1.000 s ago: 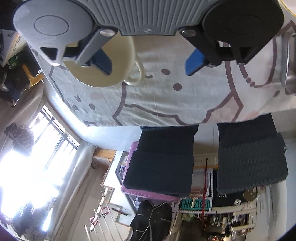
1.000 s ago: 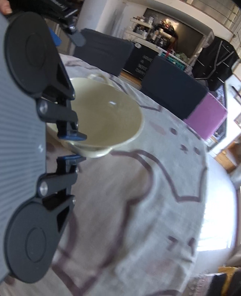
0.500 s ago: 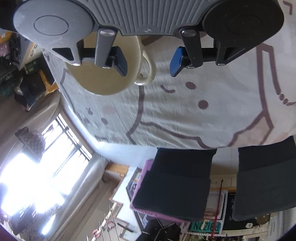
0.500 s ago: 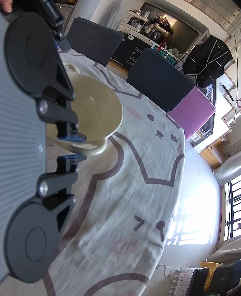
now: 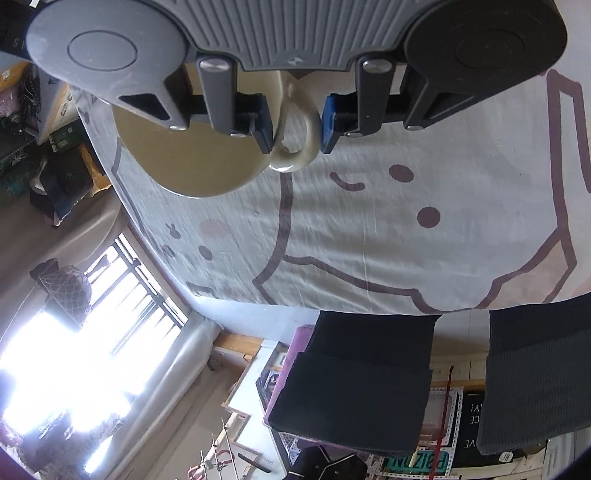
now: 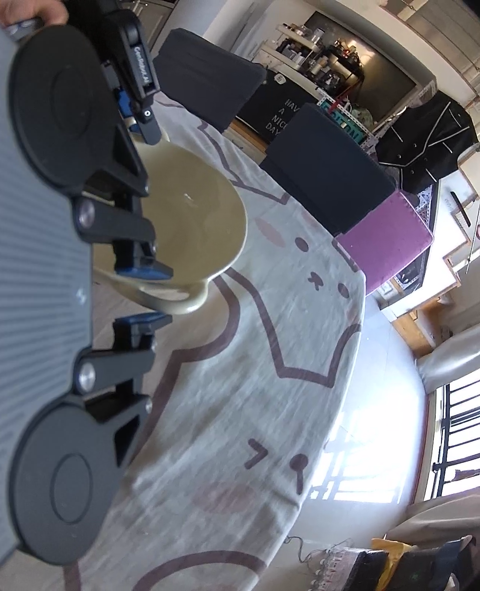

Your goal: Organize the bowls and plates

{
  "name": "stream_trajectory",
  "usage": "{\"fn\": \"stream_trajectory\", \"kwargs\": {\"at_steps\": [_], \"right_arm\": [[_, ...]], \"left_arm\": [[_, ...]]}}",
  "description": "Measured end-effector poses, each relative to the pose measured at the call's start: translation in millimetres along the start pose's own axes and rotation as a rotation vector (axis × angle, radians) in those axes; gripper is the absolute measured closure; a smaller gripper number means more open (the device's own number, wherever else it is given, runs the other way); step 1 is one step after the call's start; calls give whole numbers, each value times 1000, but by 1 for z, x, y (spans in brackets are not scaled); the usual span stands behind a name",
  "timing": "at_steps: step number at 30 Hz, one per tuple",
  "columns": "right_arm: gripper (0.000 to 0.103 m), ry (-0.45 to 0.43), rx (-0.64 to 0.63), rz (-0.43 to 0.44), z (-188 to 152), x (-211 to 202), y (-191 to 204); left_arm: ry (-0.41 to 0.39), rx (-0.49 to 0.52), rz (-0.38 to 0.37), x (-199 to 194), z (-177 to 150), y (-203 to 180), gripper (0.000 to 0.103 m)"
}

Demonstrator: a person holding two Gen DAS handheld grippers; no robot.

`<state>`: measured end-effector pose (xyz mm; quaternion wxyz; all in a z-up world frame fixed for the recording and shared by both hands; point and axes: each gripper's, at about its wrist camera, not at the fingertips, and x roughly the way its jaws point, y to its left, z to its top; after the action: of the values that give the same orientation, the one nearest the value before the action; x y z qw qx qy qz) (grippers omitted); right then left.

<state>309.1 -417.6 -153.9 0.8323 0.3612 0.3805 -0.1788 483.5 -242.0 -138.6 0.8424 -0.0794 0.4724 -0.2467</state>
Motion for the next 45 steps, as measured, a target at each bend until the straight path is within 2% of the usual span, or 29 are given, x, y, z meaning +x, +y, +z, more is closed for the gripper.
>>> {"fn": "stream_trajectory", "kwargs": {"at_steps": [5, 8, 12, 15, 17, 18, 22, 24, 25, 26, 30, 33, 41, 45], "right_arm": [[84, 14, -8, 22, 0, -1, -2], [84, 16, -62, 9, 0, -3, 2], [84, 38, -63, 8, 3, -4, 4], [74, 48, -99, 16, 5, -4, 9], [60, 54, -132, 38, 6, -3, 13], [60, 51, -151, 36, 7, -3, 15], [60, 17, -191, 15, 8, 0, 19], [64, 24, -185, 17, 10, 4, 17], [71, 33, -187, 9, 10, 7, 16], [75, 48, -181, -4, 11, 11, 13], [75, 79, -106, 56, 17, 16, -2], [81, 84, -134, 58, 17, 17, 2], [81, 73, -163, 21, 16, 18, 9], [81, 65, -189, 10, 14, 17, 12]], "left_arm": [[8, -14, -4, -10, -11, 4, 76], [25, 3, -8, -16, -20, 6, 76], [51, -16, -14, -20, -21, 11, 78], [84, -19, -4, -18, -14, 9, 77], [105, -14, 3, -16, -10, 8, 77], [114, 0, 8, -15, -9, 7, 76], [130, 59, 30, -13, -7, 2, 70], [138, 56, 39, -11, -7, 5, 64], [140, 50, 34, -10, -6, 6, 64], [143, 43, 27, -9, -6, 7, 64], [135, 90, 11, -9, -6, 1, 74], [137, 81, 27, -7, -5, -1, 74], [111, 95, 34, -8, -8, -3, 74], [74, 135, 67, -12, -12, -11, 73]]}}
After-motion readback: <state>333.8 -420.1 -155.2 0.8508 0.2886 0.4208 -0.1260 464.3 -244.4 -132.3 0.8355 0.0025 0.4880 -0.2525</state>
